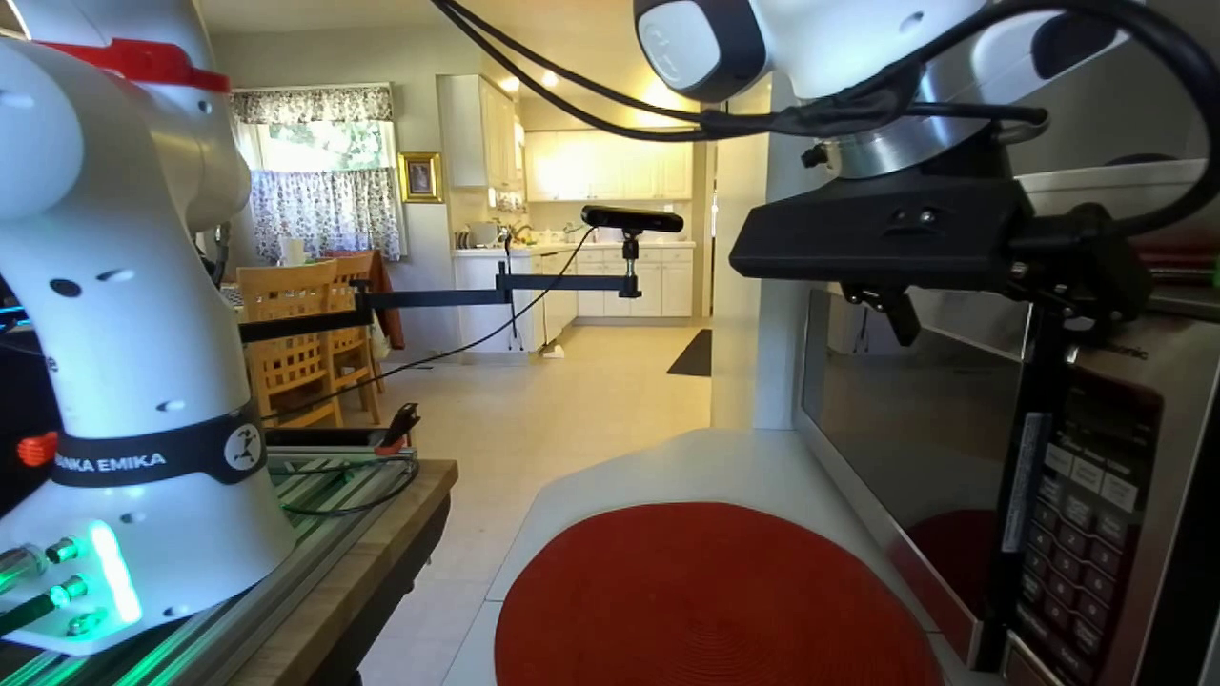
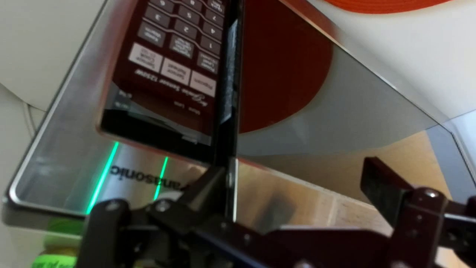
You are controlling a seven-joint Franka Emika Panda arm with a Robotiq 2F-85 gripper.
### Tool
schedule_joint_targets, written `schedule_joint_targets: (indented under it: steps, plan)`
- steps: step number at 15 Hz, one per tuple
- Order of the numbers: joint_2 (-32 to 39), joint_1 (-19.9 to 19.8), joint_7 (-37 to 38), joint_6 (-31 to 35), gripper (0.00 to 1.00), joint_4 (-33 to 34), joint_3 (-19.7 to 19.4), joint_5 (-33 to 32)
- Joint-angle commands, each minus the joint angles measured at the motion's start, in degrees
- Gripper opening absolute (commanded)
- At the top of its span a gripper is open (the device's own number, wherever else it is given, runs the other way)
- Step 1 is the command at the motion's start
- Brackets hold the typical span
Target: Open the microwave door
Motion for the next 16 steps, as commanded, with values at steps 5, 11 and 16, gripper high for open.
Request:
schedule_joint_targets:
  steps: [5, 11, 16]
  plan:
    - [-4.8, 1.1, 3.2, -0.9, 1.00, -4.3, 0.3, -9.1]
    - [-11.3, 1.0, 10.0, 0.5, 1.00, -9.7, 1.1, -18.6]
    - [-15.6, 0.9, 15.0, 1.8, 1.00, -13.6, 2.4, -23.8]
